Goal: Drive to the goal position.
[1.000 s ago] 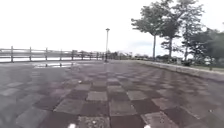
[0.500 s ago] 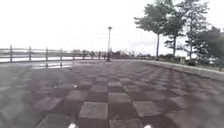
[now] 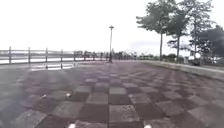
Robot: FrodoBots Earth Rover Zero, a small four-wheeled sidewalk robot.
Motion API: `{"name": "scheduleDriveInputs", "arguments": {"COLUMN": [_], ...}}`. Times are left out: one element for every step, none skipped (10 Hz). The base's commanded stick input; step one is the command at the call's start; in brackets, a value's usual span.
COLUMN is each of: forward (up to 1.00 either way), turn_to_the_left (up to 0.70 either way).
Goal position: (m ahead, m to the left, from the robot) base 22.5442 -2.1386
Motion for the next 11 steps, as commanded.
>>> {"name": "scheduleDriveInputs", "arguments": {"forward": [0.85,0.85,0.85,0.85,0.85,0.85,0.85,0.85,0.85,0.85,0.85], "turn_to_the_left": [0.01,0.01,-0.09,-0.20,-0.31,-0.33,-0.33,-0.33,-0.33,-0.33,-0.29]}}
